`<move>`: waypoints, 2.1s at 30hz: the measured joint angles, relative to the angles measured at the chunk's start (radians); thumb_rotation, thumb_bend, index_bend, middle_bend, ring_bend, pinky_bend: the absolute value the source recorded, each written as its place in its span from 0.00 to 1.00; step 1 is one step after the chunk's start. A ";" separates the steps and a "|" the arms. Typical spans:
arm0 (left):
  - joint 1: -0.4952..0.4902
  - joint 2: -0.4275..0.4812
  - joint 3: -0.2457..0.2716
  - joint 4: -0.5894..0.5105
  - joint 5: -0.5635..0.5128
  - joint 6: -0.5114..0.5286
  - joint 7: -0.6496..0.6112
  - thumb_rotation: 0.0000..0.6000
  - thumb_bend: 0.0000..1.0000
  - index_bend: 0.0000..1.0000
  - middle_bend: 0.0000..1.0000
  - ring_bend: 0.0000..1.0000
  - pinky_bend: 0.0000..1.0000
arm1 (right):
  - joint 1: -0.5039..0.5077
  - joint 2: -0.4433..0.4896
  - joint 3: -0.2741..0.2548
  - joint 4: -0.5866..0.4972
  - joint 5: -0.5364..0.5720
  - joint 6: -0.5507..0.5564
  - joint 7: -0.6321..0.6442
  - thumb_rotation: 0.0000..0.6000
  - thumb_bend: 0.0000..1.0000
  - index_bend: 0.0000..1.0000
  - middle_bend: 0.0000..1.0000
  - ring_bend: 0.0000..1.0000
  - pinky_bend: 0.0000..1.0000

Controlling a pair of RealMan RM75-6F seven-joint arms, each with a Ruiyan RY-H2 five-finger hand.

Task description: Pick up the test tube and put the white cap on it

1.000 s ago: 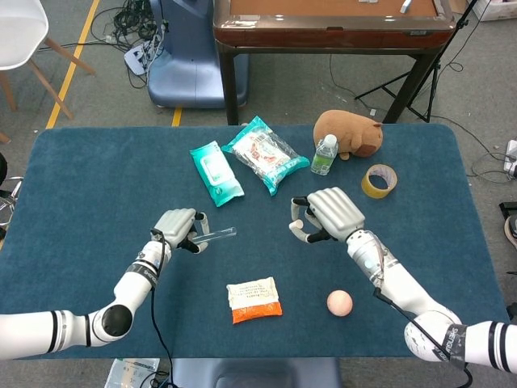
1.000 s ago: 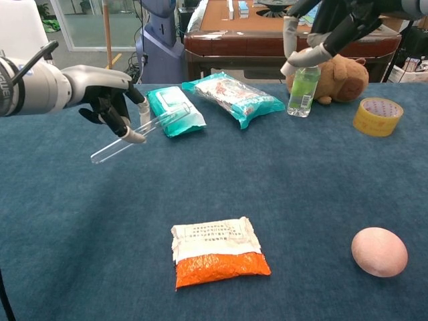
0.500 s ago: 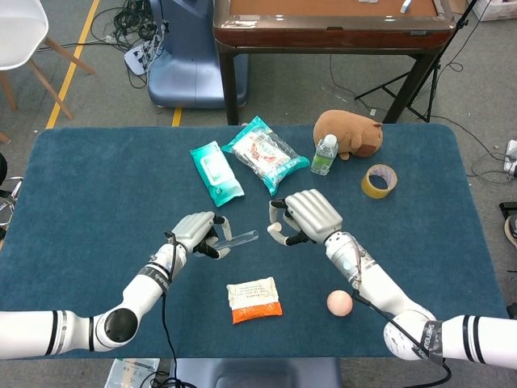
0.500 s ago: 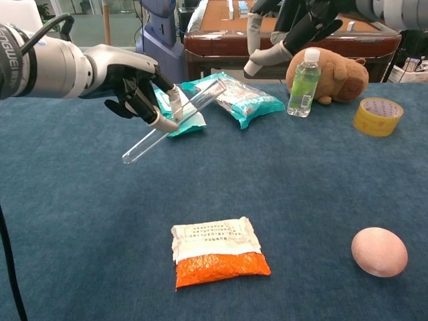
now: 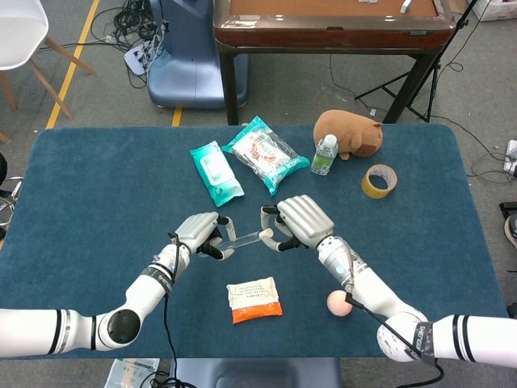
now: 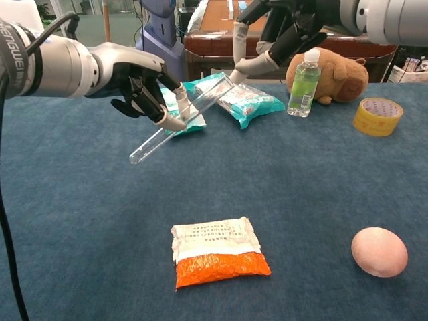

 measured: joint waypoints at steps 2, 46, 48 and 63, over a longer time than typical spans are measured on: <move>-0.004 -0.001 0.005 0.002 0.001 0.000 -0.003 1.00 0.29 0.62 1.00 0.94 1.00 | 0.004 -0.002 -0.002 0.002 0.001 0.001 -0.001 1.00 0.42 0.62 0.95 1.00 1.00; -0.046 0.021 0.048 0.019 -0.017 -0.047 -0.095 1.00 0.29 0.62 1.00 0.94 1.00 | 0.036 -0.076 -0.027 0.054 -0.006 0.026 0.003 1.00 0.44 0.62 0.95 1.00 1.00; -0.045 0.020 0.056 0.023 -0.008 -0.041 -0.092 1.00 0.29 0.62 1.00 0.94 1.00 | 0.032 -0.070 -0.026 0.052 -0.010 0.027 0.008 1.00 0.42 0.57 0.95 1.00 1.00; -0.025 -0.100 0.194 0.155 0.111 0.115 0.075 1.00 0.29 0.62 1.00 0.93 1.00 | -0.077 0.105 -0.043 -0.021 -0.082 0.100 0.039 1.00 0.39 0.51 0.95 1.00 1.00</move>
